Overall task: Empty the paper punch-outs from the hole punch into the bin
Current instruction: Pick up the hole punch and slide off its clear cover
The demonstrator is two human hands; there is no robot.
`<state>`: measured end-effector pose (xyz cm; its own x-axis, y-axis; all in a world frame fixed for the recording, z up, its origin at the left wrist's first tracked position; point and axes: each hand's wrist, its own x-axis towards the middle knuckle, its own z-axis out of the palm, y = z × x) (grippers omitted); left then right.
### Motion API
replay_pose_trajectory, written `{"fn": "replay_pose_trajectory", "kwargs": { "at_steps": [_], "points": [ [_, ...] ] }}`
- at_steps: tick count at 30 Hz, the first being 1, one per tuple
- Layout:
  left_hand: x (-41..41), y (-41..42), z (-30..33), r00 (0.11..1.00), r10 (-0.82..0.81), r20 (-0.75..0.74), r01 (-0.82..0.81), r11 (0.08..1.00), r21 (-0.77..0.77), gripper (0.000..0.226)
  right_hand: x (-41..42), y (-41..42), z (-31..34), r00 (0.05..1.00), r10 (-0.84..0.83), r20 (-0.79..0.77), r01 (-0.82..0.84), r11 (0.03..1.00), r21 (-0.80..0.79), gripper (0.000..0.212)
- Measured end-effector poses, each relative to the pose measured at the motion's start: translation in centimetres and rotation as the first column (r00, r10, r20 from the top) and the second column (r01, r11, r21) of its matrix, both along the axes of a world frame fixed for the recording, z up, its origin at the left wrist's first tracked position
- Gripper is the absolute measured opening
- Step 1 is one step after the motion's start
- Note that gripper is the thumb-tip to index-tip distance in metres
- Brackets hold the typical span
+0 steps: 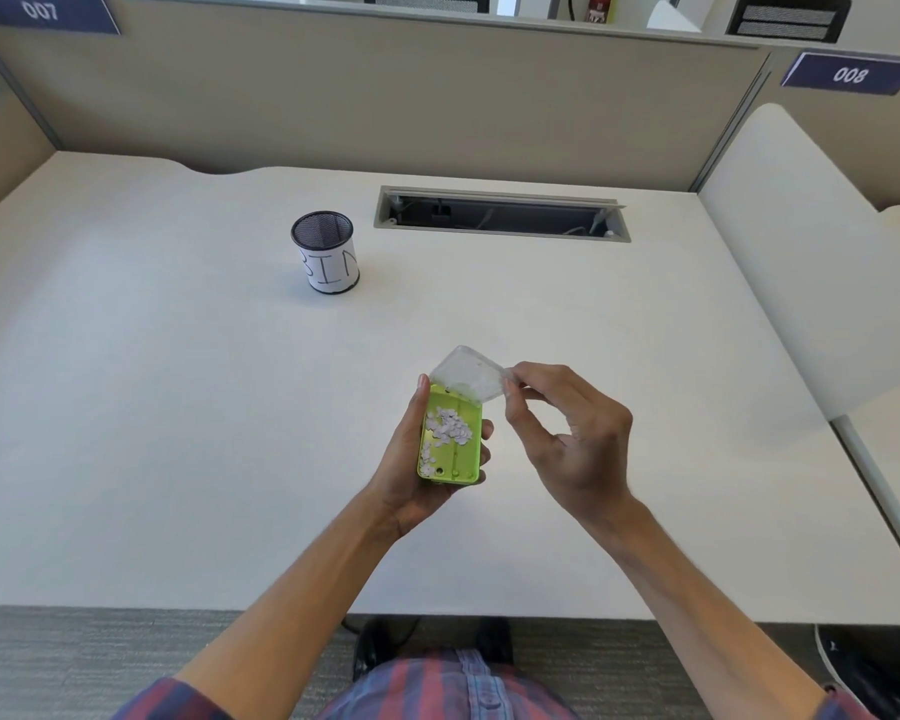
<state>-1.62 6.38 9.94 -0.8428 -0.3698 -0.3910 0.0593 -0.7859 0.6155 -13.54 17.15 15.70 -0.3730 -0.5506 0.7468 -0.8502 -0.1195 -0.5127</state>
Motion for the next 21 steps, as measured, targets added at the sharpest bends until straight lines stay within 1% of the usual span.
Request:
{"fn": "replay_pose_trajectory", "kwargs": {
  "at_steps": [4, 6, 7, 9, 11, 13, 17, 21],
  "points": [
    [0.1, -0.2, 0.0, 1.000, 0.009, 0.004, -0.008, 1.000, -0.008, 0.062, 0.2, -0.1, 0.1, 1.000, 0.008, 0.000, -0.008, 1.000, 0.004, 0.006],
    [0.1, -0.2, 0.0, 1.000, 0.015, 0.007, -0.015, 1.000, -0.008, 0.062, 0.3, -0.1, 0.2, 0.999, 0.008, 0.051, -0.008, 1.000, -0.001, 0.004],
    [0.2, -0.3, 0.1, 1.000, 0.020, 0.007, -0.020, 1.000, -0.008, 0.062, 0.4, -0.2, 0.2, 0.994, 0.005, 0.110, -0.006, 1.000, 0.004, 0.003],
    [0.2, -0.3, 0.1, 1.000, 0.025, 0.010, -0.025, 1.000, -0.004, 0.060, 0.5, -0.2, 0.5, 0.948, -0.006, 0.318, -0.007, 0.999, 0.041, 0.004],
    [0.2, -0.3, 0.2, 0.999, 0.028, 0.016, -0.028, 1.000, 0.005, 0.059, 0.4, -0.4, 0.7, 0.841, -0.026, 0.541, -0.019, 0.997, 0.077, 0.005],
    [0.2, -0.3, 0.3, 0.999, 0.028, 0.026, -0.028, 1.000, 0.005, 0.059, 0.1, -0.5, 0.9, 0.751, -0.041, 0.659, -0.032, 0.995, 0.098, 0.007],
    [0.1, -0.3, 0.4, 0.999, 0.022, 0.033, -0.022, 1.000, -0.001, 0.058, -0.2, -0.3, 1.0, 0.691, -0.012, 0.723, -0.093, 0.990, 0.106, 0.018],
    [0.1, -0.3, 0.3, 0.999, 0.032, 0.034, -0.032, 0.999, -0.001, 0.058, -0.2, 0.0, 0.7, 0.686, -0.014, 0.728, -0.119, 0.984, 0.130, 0.018]
  ]
}}
